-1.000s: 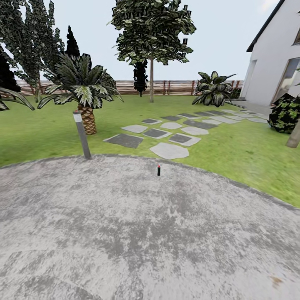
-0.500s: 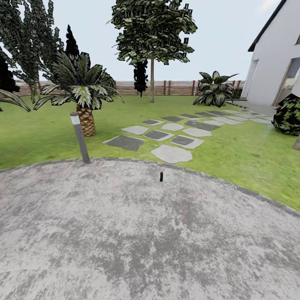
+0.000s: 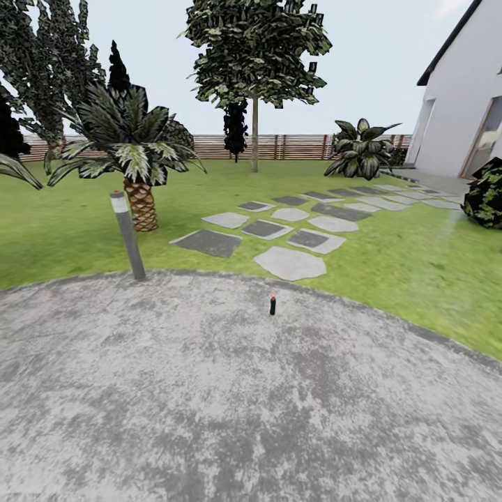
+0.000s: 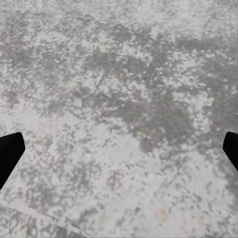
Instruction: In the garden, pick up the pesticide atomizer on the floor and spray pesticide onto both trees until each tree trunk is fully covered.
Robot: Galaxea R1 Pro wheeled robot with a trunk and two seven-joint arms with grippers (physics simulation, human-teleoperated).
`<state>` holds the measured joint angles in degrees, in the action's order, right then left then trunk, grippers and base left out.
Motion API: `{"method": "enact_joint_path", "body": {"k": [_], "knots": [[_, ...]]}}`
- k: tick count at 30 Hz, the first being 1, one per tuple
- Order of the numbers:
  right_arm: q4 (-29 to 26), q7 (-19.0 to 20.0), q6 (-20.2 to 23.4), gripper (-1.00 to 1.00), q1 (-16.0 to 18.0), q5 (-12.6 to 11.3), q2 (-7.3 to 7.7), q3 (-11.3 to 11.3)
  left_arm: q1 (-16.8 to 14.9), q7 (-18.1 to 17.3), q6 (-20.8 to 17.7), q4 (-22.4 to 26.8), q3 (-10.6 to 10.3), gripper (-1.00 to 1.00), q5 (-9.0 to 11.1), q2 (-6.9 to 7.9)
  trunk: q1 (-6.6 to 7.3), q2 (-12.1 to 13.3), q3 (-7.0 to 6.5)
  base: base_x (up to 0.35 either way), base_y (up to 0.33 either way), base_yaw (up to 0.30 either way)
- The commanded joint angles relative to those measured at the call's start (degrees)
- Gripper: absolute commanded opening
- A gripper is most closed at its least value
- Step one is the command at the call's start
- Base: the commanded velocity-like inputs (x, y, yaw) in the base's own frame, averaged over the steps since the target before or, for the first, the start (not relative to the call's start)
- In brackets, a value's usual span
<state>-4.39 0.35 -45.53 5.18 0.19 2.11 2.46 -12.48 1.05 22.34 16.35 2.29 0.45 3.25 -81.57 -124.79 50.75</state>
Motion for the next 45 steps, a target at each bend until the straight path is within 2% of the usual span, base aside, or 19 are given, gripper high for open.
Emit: {"method": "enact_joint_path", "body": {"k": [1,39,42,45], "knots": [[0.00,0.00,0.00,1.00,0.00,0.00,0.00,0.00,0.00,0.00,0.01,0.00,0.00,1.00,0.00,0.00,0.00,0.00,0.00,0.338,0.000,0.000],[-0.07,-0.08,0.01,1.00,0.00,-0.04,0.00,0.03,0.00,0.00,0.10,0.38,0.00,1.00,0.09,0.00,0.00,0.00,0.00,0.338,0.000,0.000],[-1.62,-0.10,0.00,1.00,0.00,-0.15,0.15,0.25,0.00,0.00,0.13,0.36,0.00,1.00,0.09,-0.02,0.00,0.00,0.00,0.260,0.000,0.000],[-5.85,-0.16,0.03,1.00,0.00,-0.13,0.17,0.33,0.00,0.00,0.15,0.34,0.00,1.00,0.08,-0.01,0.00,0.00,0.00,0.148,0.000,0.000]]}}
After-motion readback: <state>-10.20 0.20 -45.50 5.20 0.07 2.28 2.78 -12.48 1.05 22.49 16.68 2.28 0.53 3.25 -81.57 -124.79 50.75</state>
